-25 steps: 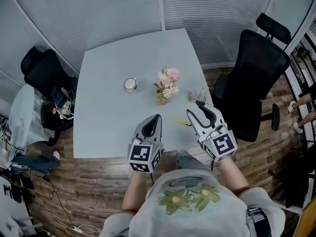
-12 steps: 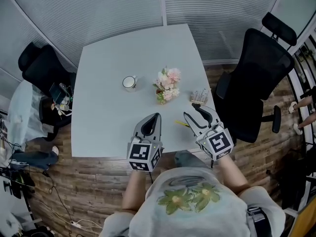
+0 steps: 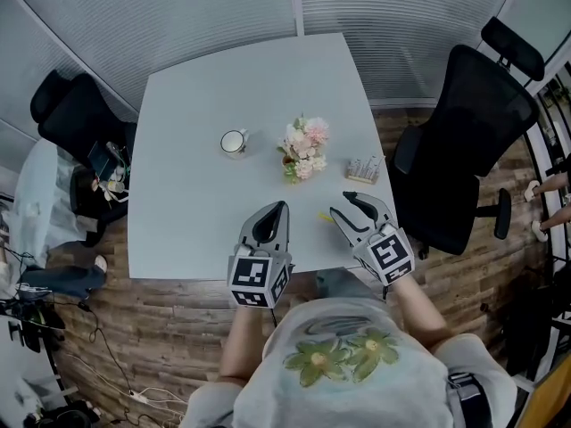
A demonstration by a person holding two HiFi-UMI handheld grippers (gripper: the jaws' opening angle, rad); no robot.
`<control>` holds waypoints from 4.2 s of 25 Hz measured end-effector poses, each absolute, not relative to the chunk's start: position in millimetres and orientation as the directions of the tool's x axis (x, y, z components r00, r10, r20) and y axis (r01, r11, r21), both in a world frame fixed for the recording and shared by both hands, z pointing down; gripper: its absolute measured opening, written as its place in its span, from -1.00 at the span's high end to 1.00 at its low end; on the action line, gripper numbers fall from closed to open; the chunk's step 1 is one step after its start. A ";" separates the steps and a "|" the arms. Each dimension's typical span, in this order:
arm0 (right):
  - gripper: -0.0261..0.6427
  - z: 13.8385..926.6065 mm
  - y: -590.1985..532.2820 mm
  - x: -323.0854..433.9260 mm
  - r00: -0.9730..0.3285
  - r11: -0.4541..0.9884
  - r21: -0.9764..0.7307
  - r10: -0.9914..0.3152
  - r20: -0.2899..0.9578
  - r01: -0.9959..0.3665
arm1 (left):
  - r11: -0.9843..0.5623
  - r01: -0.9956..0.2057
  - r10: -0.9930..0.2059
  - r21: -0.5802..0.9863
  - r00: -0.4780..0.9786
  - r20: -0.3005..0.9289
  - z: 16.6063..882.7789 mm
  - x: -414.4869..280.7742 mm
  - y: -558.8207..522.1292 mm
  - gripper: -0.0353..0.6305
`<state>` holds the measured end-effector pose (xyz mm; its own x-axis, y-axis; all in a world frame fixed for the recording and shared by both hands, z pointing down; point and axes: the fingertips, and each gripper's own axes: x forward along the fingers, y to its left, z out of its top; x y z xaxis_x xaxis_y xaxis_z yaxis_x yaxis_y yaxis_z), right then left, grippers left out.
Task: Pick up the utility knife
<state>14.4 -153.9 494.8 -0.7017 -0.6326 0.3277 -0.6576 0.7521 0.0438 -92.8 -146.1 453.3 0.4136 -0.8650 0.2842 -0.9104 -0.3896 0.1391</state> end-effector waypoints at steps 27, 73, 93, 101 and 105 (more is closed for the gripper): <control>0.42 635.1 -155.6 21.2 -0.648 0.821 0.018 -0.464 0.603 -0.571 | -0.351 -0.923 -0.860 0.156 0.383 0.337 472.9 -103.8 -159.1 0.86; 0.44 749.8 -148.7 38.8 -0.462 0.861 0.039 -0.309 0.831 -0.507 | -0.330 -0.931 -0.858 0.156 0.365 0.361 484.0 -110.1 -158.6 0.86; 0.75 748.7 -150.6 42.9 -0.439 0.848 0.070 -0.341 0.831 -0.526 | -0.332 -0.930 -0.860 0.156 0.366 0.355 482.3 -109.4 -156.8 0.86; 0.75 743.0 -149.3 45.2 -0.445 0.834 0.065 -0.356 0.821 -0.547 | -0.339 -0.928 -0.858 0.156 0.373 0.353 480.4 -106.5 -155.3 0.86; 0.75 739.2 -150.8 45.2 -0.449 0.834 0.068 -0.362 0.817 -0.548 | -0.343 -0.926 -0.857 0.156 0.376 0.352 480.7 -106.1 -155.7 0.86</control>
<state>45.2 -150.8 739.2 -0.4491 -0.3617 0.8170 -0.5484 0.8335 0.0676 -106.1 -155.7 480.7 0.3763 -0.8571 0.3518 -0.9264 -0.3428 0.1557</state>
